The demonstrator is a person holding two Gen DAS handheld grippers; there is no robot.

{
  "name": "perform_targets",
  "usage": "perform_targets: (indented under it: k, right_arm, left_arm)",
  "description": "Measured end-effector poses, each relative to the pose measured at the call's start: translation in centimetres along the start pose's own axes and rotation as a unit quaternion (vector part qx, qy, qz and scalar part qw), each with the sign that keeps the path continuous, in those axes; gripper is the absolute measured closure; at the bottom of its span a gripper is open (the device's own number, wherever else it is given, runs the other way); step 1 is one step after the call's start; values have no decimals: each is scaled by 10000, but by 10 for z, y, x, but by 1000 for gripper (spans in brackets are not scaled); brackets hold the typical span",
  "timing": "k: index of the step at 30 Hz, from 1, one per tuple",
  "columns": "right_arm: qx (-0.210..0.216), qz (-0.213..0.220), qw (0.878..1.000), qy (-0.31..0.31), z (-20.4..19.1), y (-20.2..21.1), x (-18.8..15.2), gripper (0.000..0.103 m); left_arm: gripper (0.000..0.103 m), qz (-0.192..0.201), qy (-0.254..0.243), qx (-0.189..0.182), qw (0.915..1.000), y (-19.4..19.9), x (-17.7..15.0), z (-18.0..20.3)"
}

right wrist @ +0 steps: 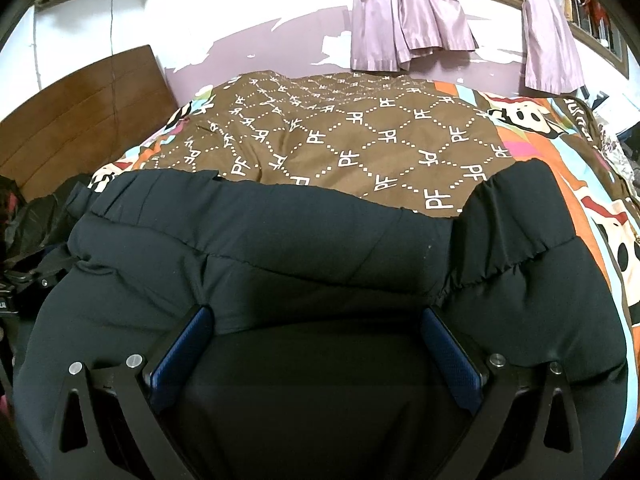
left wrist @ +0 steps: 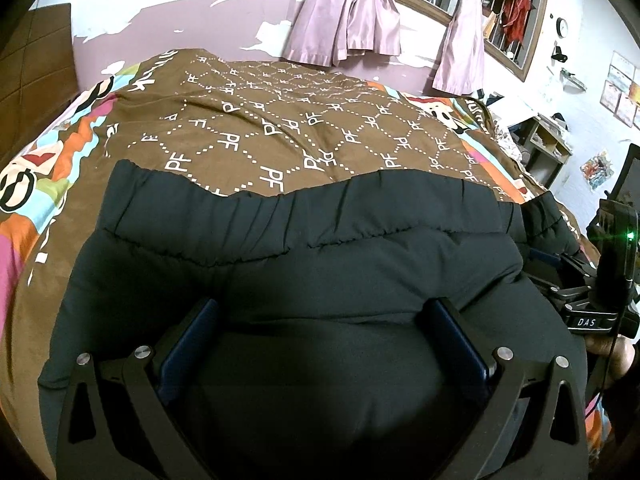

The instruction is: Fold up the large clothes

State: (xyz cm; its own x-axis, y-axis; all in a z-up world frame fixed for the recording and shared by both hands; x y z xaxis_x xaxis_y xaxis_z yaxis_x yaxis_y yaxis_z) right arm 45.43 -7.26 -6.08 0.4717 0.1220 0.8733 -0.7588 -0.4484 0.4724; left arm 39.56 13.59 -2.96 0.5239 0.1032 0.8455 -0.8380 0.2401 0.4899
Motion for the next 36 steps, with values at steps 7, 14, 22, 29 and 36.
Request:
perform_targets:
  k: [7,14,22,29,36]
  right_arm:
    - [-85,274,9996,-11,2,24,-2,0]
    - [-217,366,9987,272,22,73,-4,0]
    - [-873,437,9952,-12,76,114,-5,0]
    - [-800,2,9918,-992,116,107,-22,0]
    - [-467,-321,9786,-1976,139,94,-55,0]
  left_arm:
    - [1,141,-164,79,9997,15,-3,6]
    - [1,320,-95,214,9992,45,3,-1]
    - [1,1254,17,322,9916,126,11,-36]
    - [1,912,578,482,9930,136,-15,-89]
    - [1,646,1414,107,9878,128,-40,-125]
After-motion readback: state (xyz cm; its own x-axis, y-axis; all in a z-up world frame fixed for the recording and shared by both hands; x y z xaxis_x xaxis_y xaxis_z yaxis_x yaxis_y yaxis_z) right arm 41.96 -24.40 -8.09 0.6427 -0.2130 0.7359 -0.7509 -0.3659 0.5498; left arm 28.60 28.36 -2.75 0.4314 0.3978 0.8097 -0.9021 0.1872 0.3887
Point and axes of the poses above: each gripper's, at about its wrist camera, not at the fingertips, and y roughly against the way its jaws point, z to its right, x to its top, the point moved 4 cm from there along -y, roughly the way its jaws point, and after that the axes turned 15 degrees about z, right-handed, at the moved point
